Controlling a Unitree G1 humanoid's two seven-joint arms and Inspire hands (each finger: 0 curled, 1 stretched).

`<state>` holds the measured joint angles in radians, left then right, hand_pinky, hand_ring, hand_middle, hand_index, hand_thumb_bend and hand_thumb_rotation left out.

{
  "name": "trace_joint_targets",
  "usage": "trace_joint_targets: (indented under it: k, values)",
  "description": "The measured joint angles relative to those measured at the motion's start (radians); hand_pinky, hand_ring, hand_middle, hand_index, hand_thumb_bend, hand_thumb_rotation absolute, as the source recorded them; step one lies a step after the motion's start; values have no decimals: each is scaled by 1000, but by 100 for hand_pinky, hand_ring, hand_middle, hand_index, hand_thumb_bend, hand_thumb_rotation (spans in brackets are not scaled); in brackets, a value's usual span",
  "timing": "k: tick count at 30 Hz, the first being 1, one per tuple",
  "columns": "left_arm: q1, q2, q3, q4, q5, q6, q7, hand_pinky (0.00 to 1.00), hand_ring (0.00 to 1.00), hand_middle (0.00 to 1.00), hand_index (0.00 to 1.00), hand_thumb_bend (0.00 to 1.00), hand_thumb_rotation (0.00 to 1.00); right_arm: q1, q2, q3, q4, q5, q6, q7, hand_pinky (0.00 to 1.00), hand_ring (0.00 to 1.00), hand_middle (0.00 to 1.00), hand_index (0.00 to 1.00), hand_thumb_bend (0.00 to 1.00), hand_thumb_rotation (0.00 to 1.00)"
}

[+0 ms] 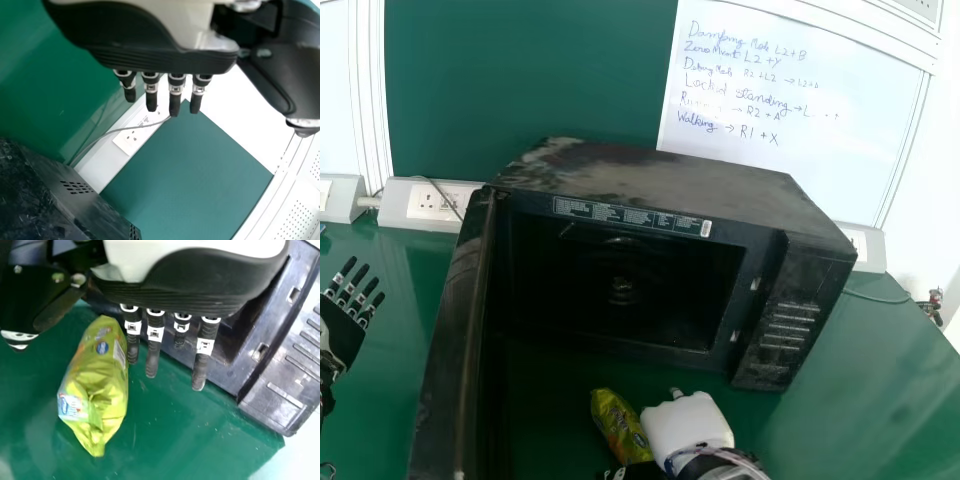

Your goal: Put biscuit inside oven

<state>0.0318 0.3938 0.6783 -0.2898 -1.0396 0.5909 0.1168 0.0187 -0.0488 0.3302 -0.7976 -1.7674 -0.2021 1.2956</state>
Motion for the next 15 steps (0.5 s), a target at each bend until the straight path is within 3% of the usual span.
trace_joint_targets:
  k: [7, 12, 15]
  values:
    - [0, 0, 1, 2, 7, 0, -3, 100, 100, 100, 100, 50, 23, 1, 15, 5, 26, -2, 50, 7, 68, 78, 83, 87, 100, 39]
    - [0, 1, 3, 19, 7, 0, -6, 100, 100, 100, 100, 51, 23, 1, 3, 10, 33, -3, 56, 7, 57, 68, 79, 86, 100, 42]
    - [0, 2, 3, 22, 8, 0, -7, 100, 100, 100, 100, 51, 22, 2, -4, 11, 41, 0, 64, -2, 55, 67, 77, 86, 100, 42]
